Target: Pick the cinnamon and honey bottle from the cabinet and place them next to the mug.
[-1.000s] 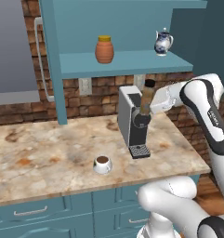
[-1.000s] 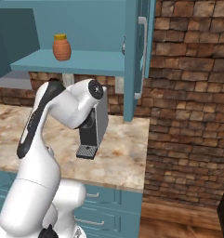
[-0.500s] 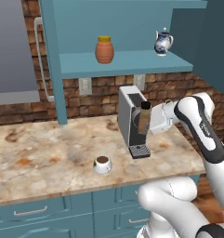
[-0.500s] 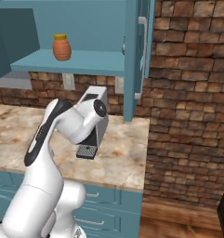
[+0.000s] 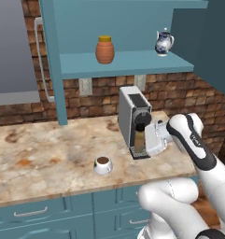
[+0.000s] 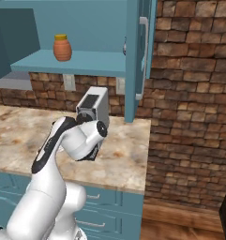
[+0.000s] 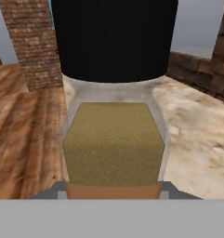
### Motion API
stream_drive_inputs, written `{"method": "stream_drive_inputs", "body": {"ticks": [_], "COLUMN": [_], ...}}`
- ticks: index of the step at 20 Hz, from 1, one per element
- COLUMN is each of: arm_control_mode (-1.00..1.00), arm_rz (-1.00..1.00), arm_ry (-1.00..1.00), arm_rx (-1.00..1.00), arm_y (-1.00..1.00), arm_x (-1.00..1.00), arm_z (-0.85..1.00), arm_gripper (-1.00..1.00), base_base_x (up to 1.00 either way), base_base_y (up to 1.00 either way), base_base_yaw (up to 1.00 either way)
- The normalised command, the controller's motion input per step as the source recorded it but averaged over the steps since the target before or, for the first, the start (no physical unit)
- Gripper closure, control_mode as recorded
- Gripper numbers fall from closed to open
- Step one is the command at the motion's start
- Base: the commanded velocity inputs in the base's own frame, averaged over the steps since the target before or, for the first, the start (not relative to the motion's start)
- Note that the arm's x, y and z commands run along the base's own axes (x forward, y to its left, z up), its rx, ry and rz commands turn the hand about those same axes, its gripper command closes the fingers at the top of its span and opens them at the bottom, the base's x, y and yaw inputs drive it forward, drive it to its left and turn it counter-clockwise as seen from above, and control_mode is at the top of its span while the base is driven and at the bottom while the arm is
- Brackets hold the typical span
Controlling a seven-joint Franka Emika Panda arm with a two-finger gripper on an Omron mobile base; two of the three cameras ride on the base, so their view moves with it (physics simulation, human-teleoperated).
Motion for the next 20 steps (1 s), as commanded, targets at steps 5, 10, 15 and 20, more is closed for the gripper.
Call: {"method": "stream_drive_inputs", "body": {"ticks": [5, 10, 15, 20], "arm_control_mode": [-1.0, -1.0, -1.0, -1.0], "arm_rz": [0.08, 0.03, 0.0, 0.0], "arm_ry": [0.02, 0.02, 0.0, 0.0], "arm_rx": [0.0, 0.0, 0.0, 0.0], "arm_y": [0.24, 0.23, 0.15, 0.22], "arm_x": [0.07, 0.1, 0.22, 0.15], "arm_z": [-0.66, -0.41, -0.15, -0.1], "arm_gripper": [1.0, 1.0, 1.0, 1.0], "base_base_x": [0.0, 0.0, 0.0, 0.0], "base_base_y": [0.0, 0.0, 0.0, 0.0], "base_base_yaw": [0.0, 0.0, 0.0, 0.0]}}
